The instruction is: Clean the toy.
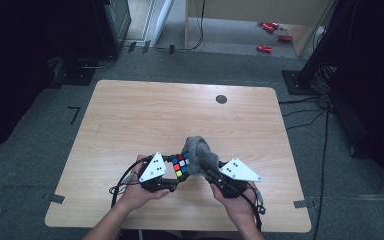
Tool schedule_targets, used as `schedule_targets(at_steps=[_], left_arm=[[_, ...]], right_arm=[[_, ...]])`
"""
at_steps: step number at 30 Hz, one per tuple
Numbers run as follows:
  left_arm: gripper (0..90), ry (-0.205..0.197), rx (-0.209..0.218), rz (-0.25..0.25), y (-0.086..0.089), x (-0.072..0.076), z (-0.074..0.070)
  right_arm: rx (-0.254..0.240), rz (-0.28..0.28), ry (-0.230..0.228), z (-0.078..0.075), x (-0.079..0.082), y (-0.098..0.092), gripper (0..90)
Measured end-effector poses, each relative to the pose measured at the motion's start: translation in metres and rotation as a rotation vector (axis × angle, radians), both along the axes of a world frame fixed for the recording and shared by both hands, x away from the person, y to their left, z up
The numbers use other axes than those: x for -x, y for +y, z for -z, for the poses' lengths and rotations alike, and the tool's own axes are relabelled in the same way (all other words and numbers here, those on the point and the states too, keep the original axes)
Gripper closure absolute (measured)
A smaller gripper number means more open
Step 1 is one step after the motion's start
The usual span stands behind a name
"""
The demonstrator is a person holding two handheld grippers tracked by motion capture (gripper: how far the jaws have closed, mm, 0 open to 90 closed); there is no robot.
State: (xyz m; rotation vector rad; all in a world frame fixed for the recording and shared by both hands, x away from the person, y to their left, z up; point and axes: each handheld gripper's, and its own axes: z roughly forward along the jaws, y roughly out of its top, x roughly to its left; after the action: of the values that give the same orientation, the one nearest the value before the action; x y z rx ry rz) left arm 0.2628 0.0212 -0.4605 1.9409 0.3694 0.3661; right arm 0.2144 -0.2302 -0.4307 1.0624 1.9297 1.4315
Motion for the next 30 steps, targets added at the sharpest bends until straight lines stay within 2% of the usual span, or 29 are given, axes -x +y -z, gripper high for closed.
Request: schedule_targets(at_steps=[2, 4, 6, 8, 9, 12, 15, 18, 20, 22, 25, 26, 27, 29, 30], left_arm=[[34.1, -0.007, -0.015, -0.005, 0.000, -0.001, 0.001], [34.1, -0.006, -0.027, -0.003, -0.002, 0.000, 0.003], [34.1, -0.008, -0.024, 0.004, -0.004, 0.001, 0.003], [34.1, -0.007, -0.013, 0.013, -0.004, 0.003, 0.001], [34.1, -0.015, -0.023, 0.007, -0.004, 0.003, 0.001], [34.2, -0.011, -0.020, 0.003, -0.002, 0.002, 0.002], [34.2, -0.001, 0.028, 0.011, 0.002, 0.001, -0.001], [34.1, -0.004, 0.035, 0.011, 0.004, -0.001, -0.002], [34.1, -0.009, 0.015, 0.002, 0.004, -0.002, 0.001], [34.1, -0.009, 0.003, 0.006, 0.002, -0.001, 0.002], [34.1, -0.017, -0.010, 0.013, -0.002, 0.001, 0.002], [34.1, -0.022, -0.013, 0.016, -0.003, 0.002, 0.002], [34.2, -0.026, -0.011, 0.022, -0.003, 0.004, 0.001], [34.2, -0.030, -0.010, 0.022, -0.002, 0.004, 0.000], [34.2, -0.032, -0.013, 0.016, -0.002, 0.004, 0.000]], right_arm=[[-0.049, 0.012, 0.013, -0.001, -0.001, -0.007, 72.5], [-0.094, -0.034, -0.004, -0.006, 0.002, -0.005, 72.3], [-0.084, -0.091, -0.030, -0.009, 0.007, 0.005, 72.0], [-0.043, -0.151, -0.039, -0.008, 0.011, 0.019, 71.7], [-0.015, -0.150, -0.048, -0.005, 0.012, 0.023, 71.4], [-0.051, -0.121, -0.021, -0.001, 0.006, 0.016, 71.7], [-0.025, -0.005, 0.010, 0.002, -0.002, -0.002, 72.3], [-0.075, 0.041, 0.034, 0.004, -0.006, -0.016, 72.2], [-0.104, 0.027, 0.012, -0.001, -0.003, -0.017, 72.1], [-0.109, -0.013, -0.020, -0.008, 0.002, -0.011, 71.9], [-0.094, -0.111, -0.078, -0.016, 0.013, 0.009, 71.6], [-0.080, -0.154, -0.088, -0.016, 0.017, 0.018, 71.5], [-0.058, -0.169, -0.093, -0.015, 0.019, 0.023, 71.5], [0.015, -0.153, -0.104, -0.011, 0.019, 0.031, 71.6], [0.020, -0.133, -0.101, -0.008, 0.017, 0.029, 71.7]])
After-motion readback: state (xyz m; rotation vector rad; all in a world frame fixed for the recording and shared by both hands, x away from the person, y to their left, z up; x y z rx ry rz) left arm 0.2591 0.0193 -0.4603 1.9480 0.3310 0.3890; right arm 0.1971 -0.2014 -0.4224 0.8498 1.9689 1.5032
